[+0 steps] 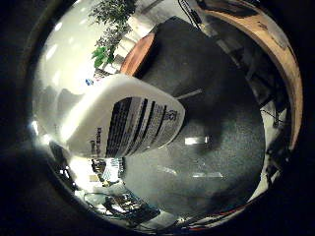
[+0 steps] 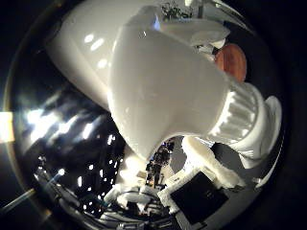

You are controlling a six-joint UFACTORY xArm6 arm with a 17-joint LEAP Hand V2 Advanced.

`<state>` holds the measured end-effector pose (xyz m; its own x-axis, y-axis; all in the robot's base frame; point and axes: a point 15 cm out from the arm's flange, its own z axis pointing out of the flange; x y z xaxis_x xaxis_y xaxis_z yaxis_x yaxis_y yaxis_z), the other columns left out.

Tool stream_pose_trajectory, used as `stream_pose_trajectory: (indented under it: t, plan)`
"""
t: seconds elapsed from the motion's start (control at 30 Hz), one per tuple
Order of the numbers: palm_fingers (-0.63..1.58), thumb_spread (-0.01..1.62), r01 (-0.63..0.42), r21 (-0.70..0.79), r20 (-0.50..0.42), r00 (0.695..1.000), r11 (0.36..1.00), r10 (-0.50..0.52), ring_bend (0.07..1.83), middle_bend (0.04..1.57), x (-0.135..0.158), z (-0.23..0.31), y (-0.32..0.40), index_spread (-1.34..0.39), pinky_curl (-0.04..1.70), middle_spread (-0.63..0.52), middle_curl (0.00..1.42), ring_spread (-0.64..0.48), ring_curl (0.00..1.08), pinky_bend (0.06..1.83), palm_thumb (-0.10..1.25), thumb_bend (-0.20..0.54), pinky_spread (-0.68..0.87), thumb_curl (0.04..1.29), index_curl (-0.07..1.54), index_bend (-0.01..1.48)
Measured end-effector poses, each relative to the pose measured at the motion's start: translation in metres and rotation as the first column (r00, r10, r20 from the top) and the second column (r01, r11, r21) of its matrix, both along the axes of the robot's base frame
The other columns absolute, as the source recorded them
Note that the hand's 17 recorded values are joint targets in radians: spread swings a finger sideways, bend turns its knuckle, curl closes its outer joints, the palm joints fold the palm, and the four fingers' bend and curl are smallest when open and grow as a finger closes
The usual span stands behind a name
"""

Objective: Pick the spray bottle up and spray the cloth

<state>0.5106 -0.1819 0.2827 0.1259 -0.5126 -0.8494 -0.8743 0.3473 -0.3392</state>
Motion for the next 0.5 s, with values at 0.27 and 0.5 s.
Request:
stream_pose_trajectory:
  t: [0.27, 0.5]
  plan:
    - [0.21, 0.99, -0.037, -0.010, -0.013, 0.999, 0.999, 0.037, 0.34, 0.39, 0.005, -0.004, 0.018, -0.14, 0.33, 0.09, 0.38, 0.14, 0.29, 0.31, 0.80, -0.025, 0.32, 0.40, 0.23, 0.14]
    - [0.47, 1.00, -0.055, -0.011, -0.010, 0.998, 0.998, 0.055, 0.46, 0.48, 0.005, -0.002, 0.024, -0.17, 0.29, -0.03, 0.43, 0.04, 0.31, 0.24, 0.80, -0.023, 0.22, 0.40, 0.29, 0.19]
